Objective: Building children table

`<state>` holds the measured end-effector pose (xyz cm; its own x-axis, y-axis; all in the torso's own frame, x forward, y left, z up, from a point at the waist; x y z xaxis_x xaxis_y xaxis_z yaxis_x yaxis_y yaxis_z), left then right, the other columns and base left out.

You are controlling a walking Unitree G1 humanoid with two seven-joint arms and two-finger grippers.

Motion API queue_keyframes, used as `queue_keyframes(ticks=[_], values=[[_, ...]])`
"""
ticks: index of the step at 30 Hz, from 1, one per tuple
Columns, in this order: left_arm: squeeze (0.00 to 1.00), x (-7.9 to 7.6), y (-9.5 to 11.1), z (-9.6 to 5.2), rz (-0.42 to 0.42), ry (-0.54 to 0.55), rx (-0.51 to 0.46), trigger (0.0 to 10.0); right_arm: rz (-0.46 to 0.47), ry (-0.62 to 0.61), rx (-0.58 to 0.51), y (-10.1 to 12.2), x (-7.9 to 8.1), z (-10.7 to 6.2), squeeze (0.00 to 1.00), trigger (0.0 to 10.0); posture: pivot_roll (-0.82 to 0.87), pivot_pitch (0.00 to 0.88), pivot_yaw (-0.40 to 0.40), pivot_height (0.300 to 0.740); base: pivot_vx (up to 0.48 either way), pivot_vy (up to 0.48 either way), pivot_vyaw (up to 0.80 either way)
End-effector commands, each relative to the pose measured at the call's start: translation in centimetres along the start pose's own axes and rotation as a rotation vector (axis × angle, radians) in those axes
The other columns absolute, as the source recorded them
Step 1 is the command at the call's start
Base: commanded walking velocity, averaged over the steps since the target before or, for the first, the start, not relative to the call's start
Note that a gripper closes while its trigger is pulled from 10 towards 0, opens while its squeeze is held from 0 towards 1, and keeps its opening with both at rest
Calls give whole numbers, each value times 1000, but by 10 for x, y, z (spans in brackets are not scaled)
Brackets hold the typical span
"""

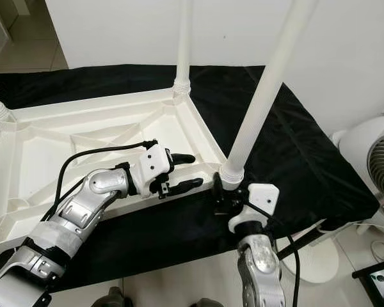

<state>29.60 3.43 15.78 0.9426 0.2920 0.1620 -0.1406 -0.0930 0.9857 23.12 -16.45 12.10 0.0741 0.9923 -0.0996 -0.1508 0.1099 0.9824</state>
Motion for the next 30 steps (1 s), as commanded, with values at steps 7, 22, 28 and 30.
queue_keyframes(ticks=[7,22,28,30], values=[[0,3,5,2,23,-32,-1,10000,-48,-78,-9,0,-11,-8,0,10000,-15,8,-37,740,0,0,0],[0,3,4,0,22,-43,5,10000,-100,-37,24,-11,-42,-19,0,10000,-20,13,-11,740,0,0,0],[0,3,4,1,28,-52,9,10000,-125,53,19,-8,-53,-15,0,10000,-23,10,-4,740,0,0,0],[0,4,5,2,30,-54,9,10000,-138,129,17,-6,-58,-9,0,10000,-25,6,-1,740,0,0,0]])
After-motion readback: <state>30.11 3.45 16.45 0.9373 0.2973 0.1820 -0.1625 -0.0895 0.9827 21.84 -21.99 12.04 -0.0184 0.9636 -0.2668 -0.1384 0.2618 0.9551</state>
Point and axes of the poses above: a point about 5 cm out from each wrist's last joint towards the gripper, its own z axis pointing out of the wrist towards the gripper, its own y axis along the axis of the wrist's last joint, x = y × z, the point moved 1 cm from there along z, pointing out of the wrist towards the gripper, and after that the axes turned 12 degrees about -z, right-handed, at the moved point
